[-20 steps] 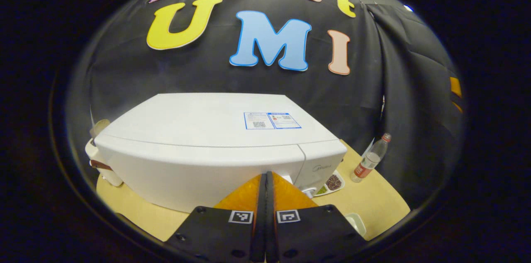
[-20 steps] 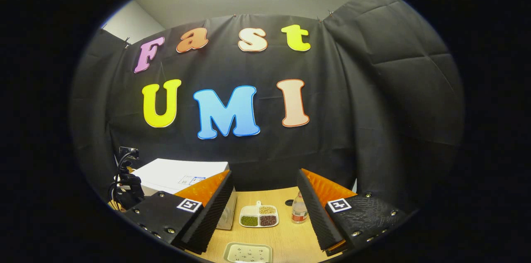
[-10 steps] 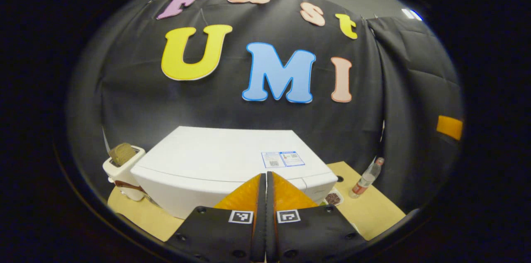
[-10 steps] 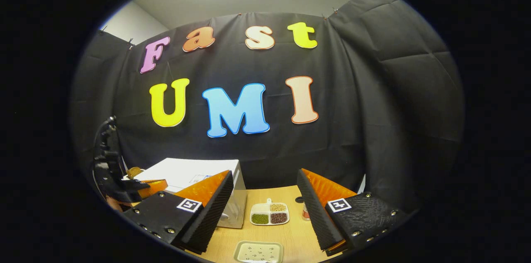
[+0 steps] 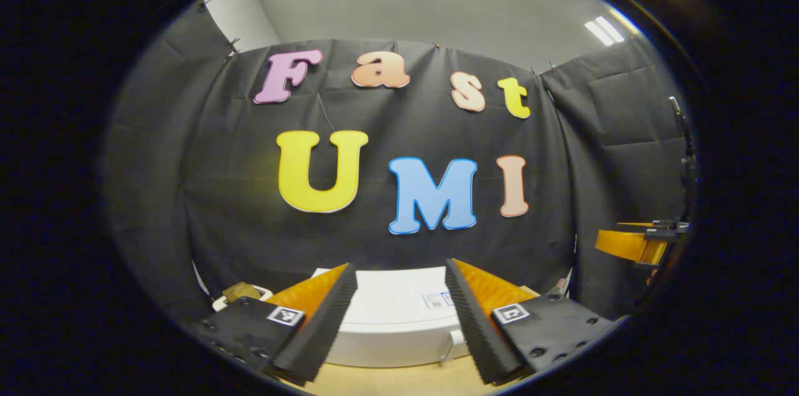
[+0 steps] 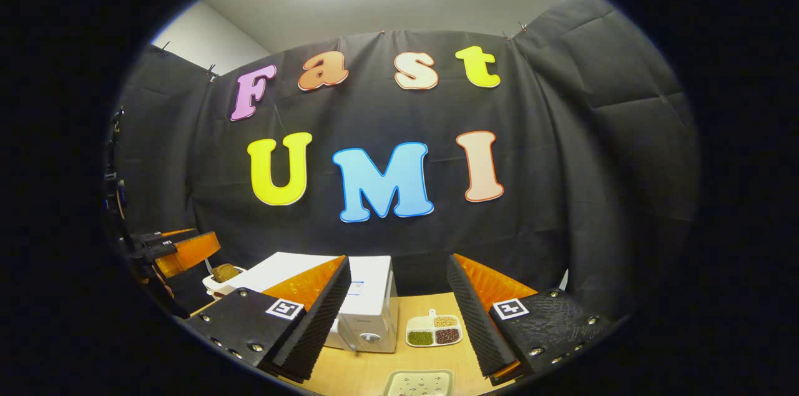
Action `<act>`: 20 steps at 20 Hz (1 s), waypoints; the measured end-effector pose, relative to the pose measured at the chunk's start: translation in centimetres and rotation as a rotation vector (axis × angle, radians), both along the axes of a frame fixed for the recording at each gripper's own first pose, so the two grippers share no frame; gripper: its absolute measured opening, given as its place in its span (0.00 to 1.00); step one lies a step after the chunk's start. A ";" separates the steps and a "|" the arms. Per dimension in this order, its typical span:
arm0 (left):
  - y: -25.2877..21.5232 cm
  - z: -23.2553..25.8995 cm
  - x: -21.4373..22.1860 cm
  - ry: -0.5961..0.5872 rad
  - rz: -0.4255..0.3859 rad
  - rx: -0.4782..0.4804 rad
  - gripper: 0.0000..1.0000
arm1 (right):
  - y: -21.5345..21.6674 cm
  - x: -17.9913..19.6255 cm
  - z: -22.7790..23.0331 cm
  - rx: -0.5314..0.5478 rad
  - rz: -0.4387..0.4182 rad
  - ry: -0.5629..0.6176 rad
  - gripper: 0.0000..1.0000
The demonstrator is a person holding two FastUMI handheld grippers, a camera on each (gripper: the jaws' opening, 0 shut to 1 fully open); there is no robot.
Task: Open the microwave oven with the left hand, put the food in, and close the microwave oven.
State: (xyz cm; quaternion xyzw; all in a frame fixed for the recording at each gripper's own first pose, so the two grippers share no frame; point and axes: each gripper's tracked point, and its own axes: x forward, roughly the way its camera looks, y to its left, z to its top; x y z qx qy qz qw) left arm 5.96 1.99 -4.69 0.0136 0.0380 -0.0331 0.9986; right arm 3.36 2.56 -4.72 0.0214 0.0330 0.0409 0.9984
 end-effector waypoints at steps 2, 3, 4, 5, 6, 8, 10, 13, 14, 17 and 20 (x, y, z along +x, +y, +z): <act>1.0 1.3 -0.6 -0.029 0.003 -0.002 0.98 | 1.2 -0.7 1.1 0.007 -0.006 -0.016 0.94; 1.6 1.8 -1.4 -0.033 0.002 -0.002 0.96 | 2.0 -1.0 1.6 0.013 -0.003 -0.025 0.94; 2.2 2.0 -1.8 -0.029 0.006 -0.001 0.94 | 2.8 -1.2 1.9 0.015 -0.002 -0.032 0.94; 2.7 2.2 -2.3 -0.026 0.008 -0.004 0.94 | 3.5 -1.6 2.3 0.012 -0.001 -0.041 0.94; 3.3 2.2 -2.8 -0.024 0.005 -0.009 0.94 | 4.0 -2.1 2.6 0.007 -0.003 -0.050 0.94; 4.7 2.8 -4.3 -0.030 0.005 -0.008 0.94 | 4.9 -3.0 3.1 -0.005 -0.009 -0.063 0.94; 5.7 3.1 -5.1 -0.032 0.001 -0.003 0.94 | 5.9 -3.8 3.3 -0.009 -0.011 -0.067 0.94; 6.9 3.5 -6.2 -0.035 0.000 0.006 0.94 | 7.0 -4.9 3.4 -0.013 -0.012 -0.067 0.94; 7.2 3.7 -6.5 -0.038 0.000 0.008 0.94 | 7.5 -5.3 3.3 -0.015 -0.010 -0.067 0.94; 7.7 4.3 -7.1 -0.049 -0.005 0.008 0.94 | 8.4 -5.8 3.3 -0.020 0.003 -0.063 0.94; 7.8 4.4 -7.4 -0.051 -0.004 0.000 0.94 | 8.9 -5.9 3.6 -0.010 0.015 -0.060 0.94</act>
